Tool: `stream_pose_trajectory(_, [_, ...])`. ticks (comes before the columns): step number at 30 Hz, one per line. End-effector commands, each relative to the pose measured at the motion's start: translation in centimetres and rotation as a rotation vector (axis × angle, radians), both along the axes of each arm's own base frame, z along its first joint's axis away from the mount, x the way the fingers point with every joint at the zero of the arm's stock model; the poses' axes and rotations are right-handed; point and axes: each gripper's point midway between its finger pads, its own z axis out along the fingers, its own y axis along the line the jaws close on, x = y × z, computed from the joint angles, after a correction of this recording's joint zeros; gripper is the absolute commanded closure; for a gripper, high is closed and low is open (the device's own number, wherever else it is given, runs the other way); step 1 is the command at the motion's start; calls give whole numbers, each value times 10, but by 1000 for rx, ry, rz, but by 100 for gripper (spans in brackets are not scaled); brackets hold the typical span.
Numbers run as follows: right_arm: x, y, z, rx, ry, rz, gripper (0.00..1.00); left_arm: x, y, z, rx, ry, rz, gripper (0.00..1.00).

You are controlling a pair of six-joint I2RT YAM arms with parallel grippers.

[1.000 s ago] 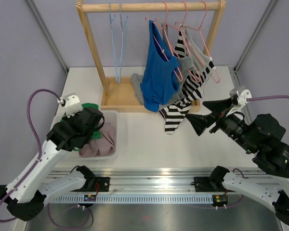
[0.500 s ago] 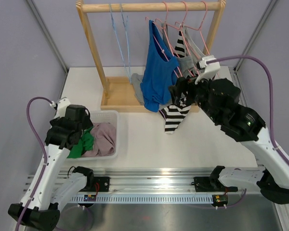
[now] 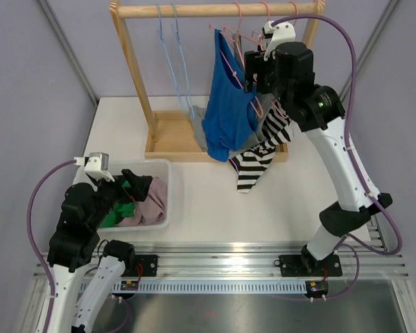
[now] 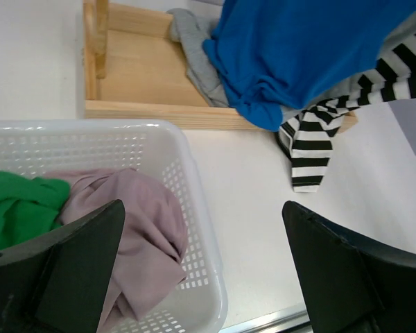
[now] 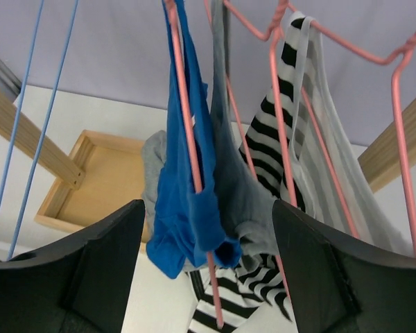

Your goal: Remove the tank top from the hanger

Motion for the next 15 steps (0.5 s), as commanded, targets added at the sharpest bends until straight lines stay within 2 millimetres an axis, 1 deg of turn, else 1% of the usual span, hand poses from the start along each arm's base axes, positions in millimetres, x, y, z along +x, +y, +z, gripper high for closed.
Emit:
stream_pose_trajectory(1, [22, 9, 2, -45, -21, 54, 20, -1, -21, 13, -19, -73, -128, 1])
stream_pose_trajectory(2, [24, 10, 11, -35, -41, 54, 21, 0, -20, 12, -18, -67, -125, 1])
stream_pose_trajectory(3, [28, 13, 10, -42, -39, 64, 26, 1, -21, 11, -20, -63, -126, 1])
stream_pose_trajectory(4, [38, 20, 0, -51, -20, 76, 28, 3, -22, 9, -18, -49, -127, 1])
stream_pose_trajectory(5, [41, 22, 6, -44, -35, 76, 29, 3, -24, 9, -20, -44, -138, 1])
stream_pose_trajectory(6, [45, 25, 5, -51, -37, 80, 29, 4, -24, 8, -19, -42, -141, 1])
stream_pose_trajectory(7, [53, 28, -3, -61, -26, 78, 32, 4, -24, 7, -18, -36, -141, 1])
stream_pose_trajectory(9, [60, 30, -2, -59, -38, 70, 37, 4, -25, 6, -18, -32, -145, 1])
stream_pose_trajectory(10, [65, 32, -7, -62, -34, 61, 46, 5, -25, 6, -18, -32, -141, 1])
stream_pose_trajectory(13, [71, 39, -9, -44, -37, 71, 55, 3, -25, 8, -22, -42, -147, 1])
stream_pose_trajectory(14, [71, 40, -7, -34, -44, 74, 63, 3, -25, 8, -22, -42, -148, 1])
stream_pose_trajectory(15, [72, 42, -7, -23, -44, 76, 67, 2, -26, 8, -22, -43, -153, 1])
